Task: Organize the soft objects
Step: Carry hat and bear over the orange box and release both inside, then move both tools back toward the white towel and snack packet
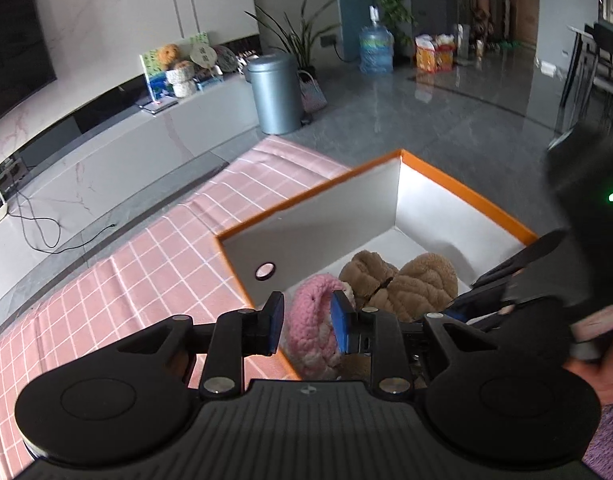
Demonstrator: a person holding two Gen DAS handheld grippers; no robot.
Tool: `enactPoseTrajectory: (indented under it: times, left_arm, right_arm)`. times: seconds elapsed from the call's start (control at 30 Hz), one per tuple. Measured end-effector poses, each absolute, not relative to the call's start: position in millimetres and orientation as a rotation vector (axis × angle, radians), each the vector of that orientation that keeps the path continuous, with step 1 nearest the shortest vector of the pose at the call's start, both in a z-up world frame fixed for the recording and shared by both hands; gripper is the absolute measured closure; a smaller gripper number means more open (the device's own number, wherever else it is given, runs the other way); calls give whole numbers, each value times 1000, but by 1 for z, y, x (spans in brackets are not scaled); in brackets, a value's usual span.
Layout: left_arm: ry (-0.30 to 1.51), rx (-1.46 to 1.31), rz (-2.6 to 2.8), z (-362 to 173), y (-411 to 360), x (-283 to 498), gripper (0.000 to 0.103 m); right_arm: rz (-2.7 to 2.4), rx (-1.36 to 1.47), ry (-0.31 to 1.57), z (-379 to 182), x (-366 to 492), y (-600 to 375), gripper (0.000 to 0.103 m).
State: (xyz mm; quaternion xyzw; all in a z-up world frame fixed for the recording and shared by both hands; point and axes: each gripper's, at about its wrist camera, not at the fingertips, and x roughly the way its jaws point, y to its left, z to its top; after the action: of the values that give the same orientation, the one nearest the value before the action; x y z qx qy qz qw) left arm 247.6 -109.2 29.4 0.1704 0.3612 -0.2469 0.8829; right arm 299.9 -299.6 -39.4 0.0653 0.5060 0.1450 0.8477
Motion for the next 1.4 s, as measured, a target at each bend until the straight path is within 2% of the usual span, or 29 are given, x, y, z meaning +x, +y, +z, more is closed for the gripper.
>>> enactPoseTrajectory:
  times: [0.2,0.37,0.43,0.53,0.77,0.83,0.9,0.97,1.13,1.2,1.33,1.4]
  left_arm:
    - [736,290,-504,40,-94,239,71]
    - [723,252,-518,45,-89,231,71]
    - [719,241,-524,47,-87,226,71]
    - [710,221,-524,49,-84,218,71]
    - [664,101,-520,55,-59,189,62]
    - [651,45,-501,55,-44,179,58]
    - [635,-13,-478,56,-29,169,54]
    - [615,-51,-445,54,-14,158,50]
    - [569,-113,-348,47,16,125,46]
    - [569,-139,-319,42,27,115,44]
    - [550,-191,-240,27,50,93,32]
    - [544,-199,-206,21,57,86,32]
  right_arm:
    - [287,99,1060,-38,298,-288,85]
    - [270,63,1019,-24,287,-283,81]
    - [262,40,996,-16,280,-279,72]
    - [257,26,966,-5,268,-276,65]
    - [250,23,819,22,224,-270,48]
    - [258,28,762,28,209,-265,37]
    - [272,44,708,32,194,-258,33]
    - [288,54,663,35,178,-248,31]
    - [347,25,556,42,139,-213,29]
    - [374,5,522,42,127,-199,24]
    - [397,-24,475,33,107,-174,20]
    - [403,-32,475,25,101,-163,19]
